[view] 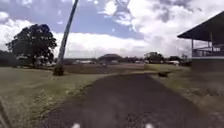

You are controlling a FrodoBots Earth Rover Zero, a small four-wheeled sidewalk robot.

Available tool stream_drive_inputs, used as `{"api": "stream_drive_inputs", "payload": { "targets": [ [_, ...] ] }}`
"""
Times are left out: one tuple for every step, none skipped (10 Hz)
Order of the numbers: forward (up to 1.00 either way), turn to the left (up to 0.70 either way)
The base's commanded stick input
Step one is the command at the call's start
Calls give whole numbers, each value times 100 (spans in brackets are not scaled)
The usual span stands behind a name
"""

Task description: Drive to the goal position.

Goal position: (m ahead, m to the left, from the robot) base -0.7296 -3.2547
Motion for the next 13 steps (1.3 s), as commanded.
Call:
{"api": "stream_drive_inputs", "payload": {
  "targets": [
    [70,0],
    [70,0],
    [70,0],
    [70,0],
    [70,0],
    [70,-34],
    [70,-35],
    [70,-35],
    [70,-35],
    [70,-35],
    [70,-35],
    [70,-35],
    [70,-35]
  ]
}}
